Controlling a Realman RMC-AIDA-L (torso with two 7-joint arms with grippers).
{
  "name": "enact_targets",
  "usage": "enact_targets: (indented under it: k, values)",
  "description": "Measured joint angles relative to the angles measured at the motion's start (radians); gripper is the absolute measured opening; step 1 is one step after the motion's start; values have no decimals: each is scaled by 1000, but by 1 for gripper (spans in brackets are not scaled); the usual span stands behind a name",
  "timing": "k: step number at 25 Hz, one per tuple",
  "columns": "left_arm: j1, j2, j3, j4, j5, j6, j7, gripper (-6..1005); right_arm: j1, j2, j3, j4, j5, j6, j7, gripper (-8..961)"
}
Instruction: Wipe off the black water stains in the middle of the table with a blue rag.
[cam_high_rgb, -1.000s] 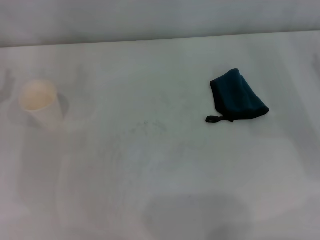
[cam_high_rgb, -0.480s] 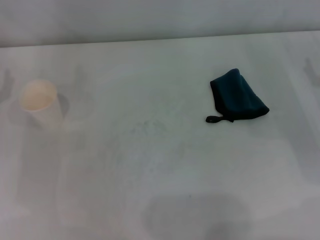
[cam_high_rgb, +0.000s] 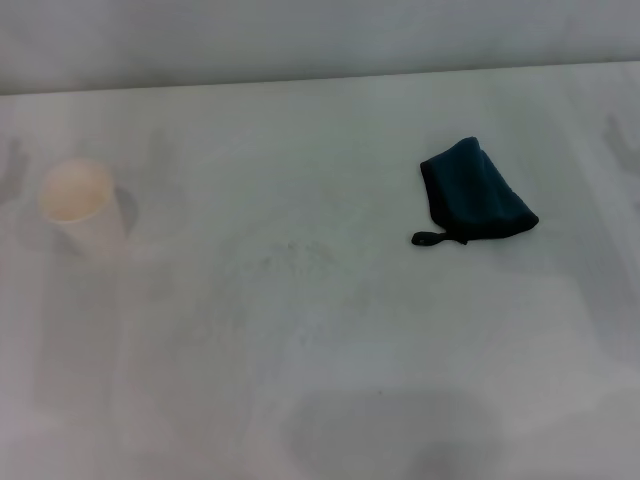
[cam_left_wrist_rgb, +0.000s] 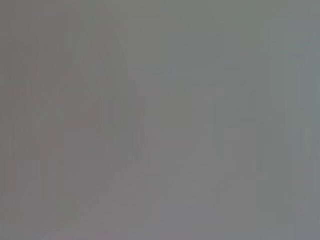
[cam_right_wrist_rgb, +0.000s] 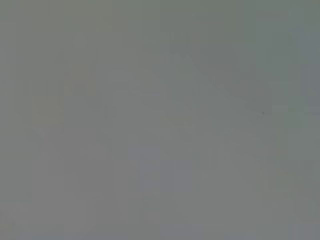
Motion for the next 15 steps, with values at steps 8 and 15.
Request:
enact_targets:
  k: [8,15]
  values:
    - [-1,-2,0,-2,-1,-5,6,875,3,0,0,6,-1,-2,-2,860]
    - [-16,-8,3,-15,1,-47,90,875,-6,1,-4,25,-2,25,-2,860]
